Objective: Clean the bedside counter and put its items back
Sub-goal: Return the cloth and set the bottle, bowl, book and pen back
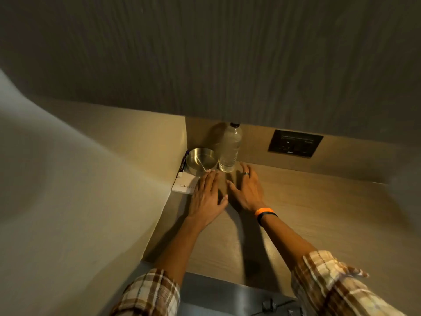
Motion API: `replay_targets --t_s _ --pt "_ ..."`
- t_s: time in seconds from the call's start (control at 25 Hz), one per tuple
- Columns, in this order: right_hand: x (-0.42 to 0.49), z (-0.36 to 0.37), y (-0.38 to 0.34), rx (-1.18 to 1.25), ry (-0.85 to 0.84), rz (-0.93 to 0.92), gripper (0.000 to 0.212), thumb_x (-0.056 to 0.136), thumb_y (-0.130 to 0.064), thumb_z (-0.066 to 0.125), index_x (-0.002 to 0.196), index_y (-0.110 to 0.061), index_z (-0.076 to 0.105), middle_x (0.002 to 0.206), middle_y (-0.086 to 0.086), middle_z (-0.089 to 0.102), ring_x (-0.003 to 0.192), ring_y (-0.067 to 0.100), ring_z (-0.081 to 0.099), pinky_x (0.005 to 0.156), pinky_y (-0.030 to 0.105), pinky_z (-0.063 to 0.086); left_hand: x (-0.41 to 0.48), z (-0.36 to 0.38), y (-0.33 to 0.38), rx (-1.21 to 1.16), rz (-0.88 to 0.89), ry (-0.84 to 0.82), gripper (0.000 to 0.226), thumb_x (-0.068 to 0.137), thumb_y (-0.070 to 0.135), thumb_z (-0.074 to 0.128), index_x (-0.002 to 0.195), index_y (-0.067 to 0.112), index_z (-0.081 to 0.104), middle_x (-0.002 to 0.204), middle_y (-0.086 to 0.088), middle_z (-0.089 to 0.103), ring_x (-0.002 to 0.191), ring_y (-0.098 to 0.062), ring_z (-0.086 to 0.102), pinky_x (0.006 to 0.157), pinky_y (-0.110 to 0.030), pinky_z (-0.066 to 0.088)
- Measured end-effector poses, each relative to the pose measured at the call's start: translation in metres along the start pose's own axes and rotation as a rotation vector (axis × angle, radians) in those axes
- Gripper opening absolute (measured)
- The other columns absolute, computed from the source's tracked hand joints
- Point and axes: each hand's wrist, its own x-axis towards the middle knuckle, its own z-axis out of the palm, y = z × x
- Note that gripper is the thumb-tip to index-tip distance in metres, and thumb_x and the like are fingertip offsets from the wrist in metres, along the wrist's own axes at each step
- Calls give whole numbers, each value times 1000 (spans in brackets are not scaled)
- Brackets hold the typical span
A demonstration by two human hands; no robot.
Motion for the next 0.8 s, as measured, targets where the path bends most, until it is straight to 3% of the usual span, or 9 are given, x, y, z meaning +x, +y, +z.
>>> replay_targets --t_s 0.24,0.4,0.52,0.64,0.8 --pt "60 26 -28 372 108 107 67 89 -43 72 144 -20 40 139 8 56 125 25 58 102 38 51 -12 40 2 157 39 -74 85 95 68 22 155 8 22 166 -15 13 152 -24 -7 119 -42 -15" --pt "81 37 -36 453 138 201 56 91 -32 74 134 -10 45 125 14 67 114 33 66 97 45 56 -9 46 0 208 68 -101 88 97 70 11 154 5 23 164 -19 20 155 -27 2 120 -42 -13" --pt "71 29 -23 441 169 178 56 91 -31 74 134 -9 46 125 14 68 114 33 67 96 47 57 -8 49 13 190 48 -104 88 96 70 15 154 5 25 164 -18 20 155 -27 6 124 -42 -6" --pt "46 4 10 449 205 168 55 90 -31 75 132 -13 46 121 10 70 110 30 70 92 44 59 -5 56 42 148 54 -103 87 93 68 20 156 8 20 166 -13 17 155 -23 5 127 -44 1" --pt "6 -56 87 380 304 253 58 88 -39 76 131 -12 45 118 10 72 106 30 71 89 43 59 2 76 121 -2 54 -130 89 90 68 24 159 14 9 168 -7 7 155 -19 -2 126 -39 -3"
